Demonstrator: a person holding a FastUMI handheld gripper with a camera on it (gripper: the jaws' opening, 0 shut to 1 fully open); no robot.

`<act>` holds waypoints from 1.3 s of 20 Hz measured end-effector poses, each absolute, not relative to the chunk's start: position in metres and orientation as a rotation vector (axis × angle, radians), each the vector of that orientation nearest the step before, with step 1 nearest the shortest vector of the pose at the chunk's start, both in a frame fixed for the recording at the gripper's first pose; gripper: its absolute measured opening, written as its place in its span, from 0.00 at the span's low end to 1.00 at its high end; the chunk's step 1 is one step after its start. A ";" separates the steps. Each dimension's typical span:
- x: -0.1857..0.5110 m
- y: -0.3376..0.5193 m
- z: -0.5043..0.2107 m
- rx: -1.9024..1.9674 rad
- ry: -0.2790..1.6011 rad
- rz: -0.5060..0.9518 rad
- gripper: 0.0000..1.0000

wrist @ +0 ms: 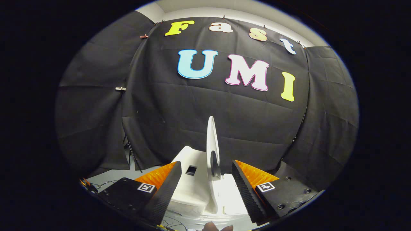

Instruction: Open the toilet lid.

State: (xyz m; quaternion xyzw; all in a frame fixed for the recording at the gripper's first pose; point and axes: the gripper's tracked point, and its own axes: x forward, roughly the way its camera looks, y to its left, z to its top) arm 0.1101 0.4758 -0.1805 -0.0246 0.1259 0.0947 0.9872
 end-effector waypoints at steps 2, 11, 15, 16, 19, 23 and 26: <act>0.108 0.473 -0.177 -0.048 0.253 0.187 0.99; 0.090 0.438 -0.125 0.026 0.209 0.184 0.98; 0.079 0.413 -0.098 0.035 0.177 0.182 0.99; 0.077 0.406 -0.091 0.036 0.164 0.180 0.99; 0.067 0.386 -0.074 0.039 0.141 0.185 0.98; 0.053 0.354 -0.050 0.027 0.107 0.184 0.98; 0.044 0.324 -0.037 0.020 0.087 0.171 0.98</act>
